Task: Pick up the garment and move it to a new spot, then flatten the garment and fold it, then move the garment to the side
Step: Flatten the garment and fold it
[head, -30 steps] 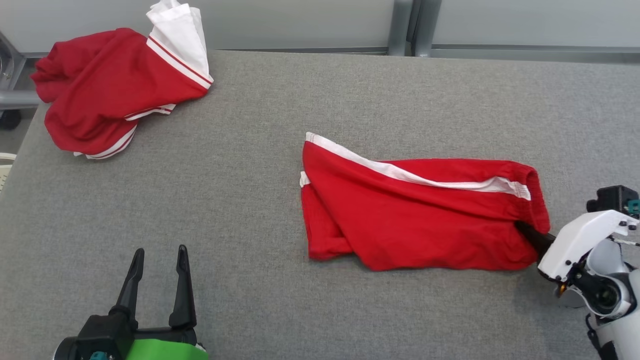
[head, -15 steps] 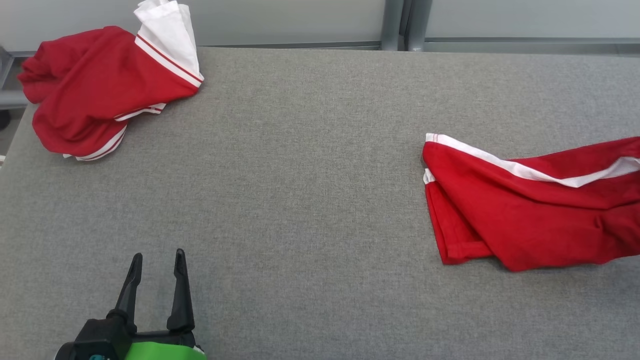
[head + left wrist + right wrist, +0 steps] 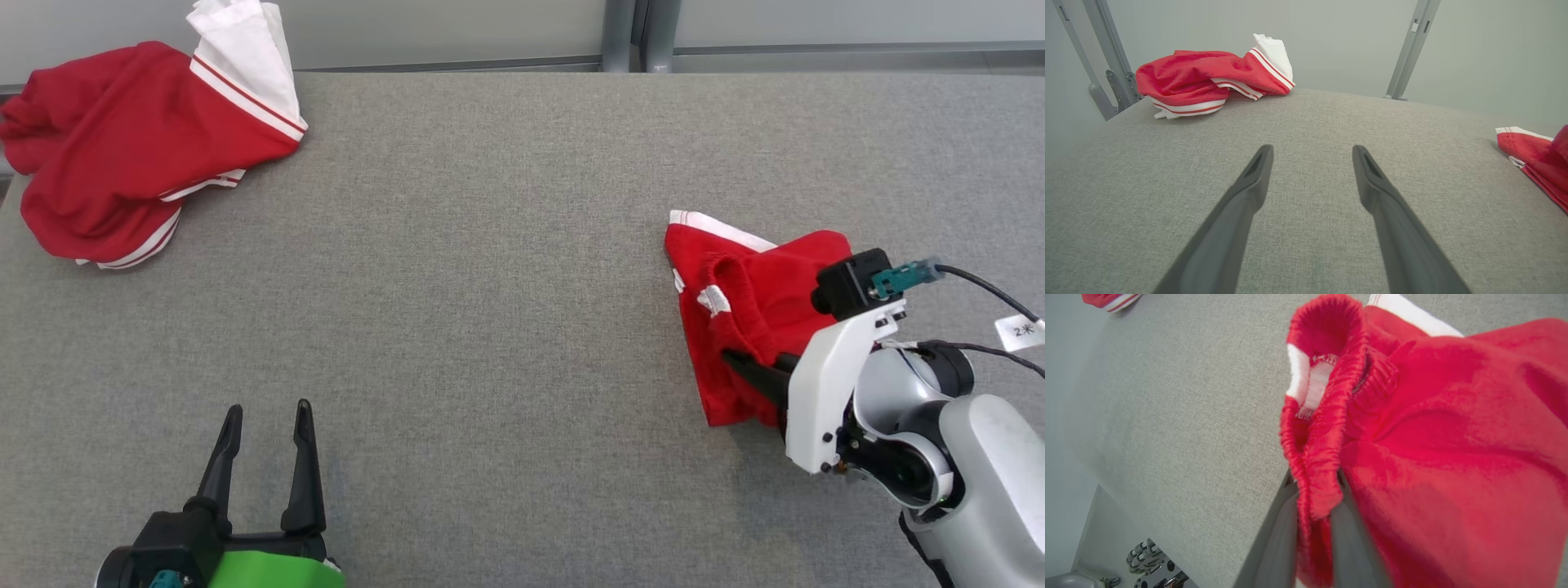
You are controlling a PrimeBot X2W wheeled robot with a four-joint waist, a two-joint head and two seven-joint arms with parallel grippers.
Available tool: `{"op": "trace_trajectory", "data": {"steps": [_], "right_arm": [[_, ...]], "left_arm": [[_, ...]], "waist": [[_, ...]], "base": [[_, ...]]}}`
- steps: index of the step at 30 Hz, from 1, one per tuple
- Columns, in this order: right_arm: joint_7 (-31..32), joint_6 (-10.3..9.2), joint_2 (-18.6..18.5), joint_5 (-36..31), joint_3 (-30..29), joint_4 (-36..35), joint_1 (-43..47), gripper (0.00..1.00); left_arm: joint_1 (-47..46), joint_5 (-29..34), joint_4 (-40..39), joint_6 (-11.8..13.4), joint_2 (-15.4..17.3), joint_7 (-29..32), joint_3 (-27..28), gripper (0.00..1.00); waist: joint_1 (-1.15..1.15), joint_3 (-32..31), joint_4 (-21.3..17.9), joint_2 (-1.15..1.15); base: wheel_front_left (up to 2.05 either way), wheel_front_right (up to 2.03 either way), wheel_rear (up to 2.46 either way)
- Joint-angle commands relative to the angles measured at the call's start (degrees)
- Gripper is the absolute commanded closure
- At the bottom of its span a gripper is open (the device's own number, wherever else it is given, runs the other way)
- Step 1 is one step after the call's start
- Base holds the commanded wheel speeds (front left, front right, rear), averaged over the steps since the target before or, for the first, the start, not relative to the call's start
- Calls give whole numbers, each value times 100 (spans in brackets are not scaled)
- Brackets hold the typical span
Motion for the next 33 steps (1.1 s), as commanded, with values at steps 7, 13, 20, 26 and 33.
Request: {"op": "trace_trajectory", "data": {"steps": [7,13,20,26,33], "right_arm": [[-611,2,101,-504,261,675,-519,100],[-882,2,337,-658,787,1124,-1057,100],[-1034,2,440,-741,1224,1575,-1391,50],[-1243,2,402,-598,1683,1746,-1536,0],[-1611,2,259,-285,1827,1431,-1421,0]], "left_arm": [[-125,116,47,-108,-28,-16,79,0],[-153,126,104,-141,-52,-16,61,0],[-257,76,113,-125,-78,-16,14,0],[-235,63,165,-106,-88,-16,74,0],[-174,45,156,-82,-93,-16,121,0]], "waist": [[0,43,18,69],[0,89,-46,69],[0,100,4,69],[0,114,18,69],[0,43,12,69]], "base": [[0,0,0],[0,0,0],[0,0,0],[0,0,0],[0,0,0]]}}
